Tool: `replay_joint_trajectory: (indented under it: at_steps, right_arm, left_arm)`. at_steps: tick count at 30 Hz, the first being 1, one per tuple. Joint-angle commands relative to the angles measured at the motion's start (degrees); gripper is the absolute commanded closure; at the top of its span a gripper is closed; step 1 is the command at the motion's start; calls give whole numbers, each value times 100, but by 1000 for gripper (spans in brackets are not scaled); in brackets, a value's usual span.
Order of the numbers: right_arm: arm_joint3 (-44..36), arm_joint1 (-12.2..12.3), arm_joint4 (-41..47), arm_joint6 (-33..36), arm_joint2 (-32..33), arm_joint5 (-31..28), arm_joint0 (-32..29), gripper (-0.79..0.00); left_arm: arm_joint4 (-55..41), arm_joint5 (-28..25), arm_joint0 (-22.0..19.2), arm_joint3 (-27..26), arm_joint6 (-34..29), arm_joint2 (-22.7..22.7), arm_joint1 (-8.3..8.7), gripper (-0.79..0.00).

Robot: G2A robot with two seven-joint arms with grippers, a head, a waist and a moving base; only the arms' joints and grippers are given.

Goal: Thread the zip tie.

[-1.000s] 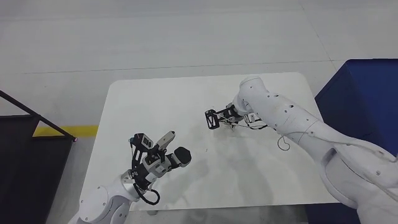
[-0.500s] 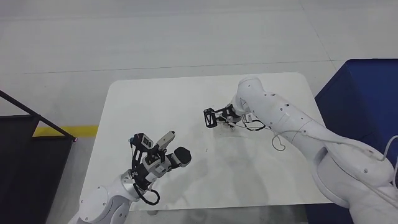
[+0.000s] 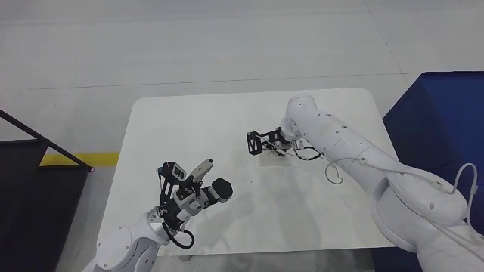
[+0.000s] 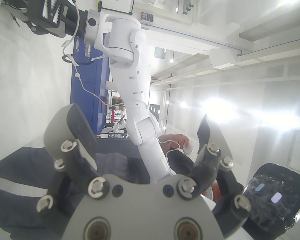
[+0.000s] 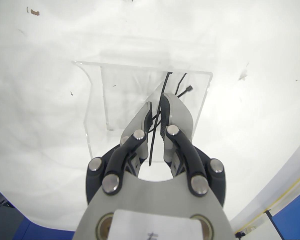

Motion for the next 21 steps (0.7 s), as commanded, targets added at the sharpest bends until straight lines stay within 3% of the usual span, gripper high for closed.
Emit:
replay_joint_trajectory:
  at_steps: [1,12,21]
  right_arm:
    - [59,-40,46,44,0,0,1,-9]
    - [356,-231,340,215,0,0,70,0]
    - [171,-33,765,7,0,0,58,0]
  left_arm:
    - [0,0,0,0,0,0,0,-785]
    - [0,0,0,0,0,0,0,-785]
    - [0,0,0,0,0,0,0,-785]
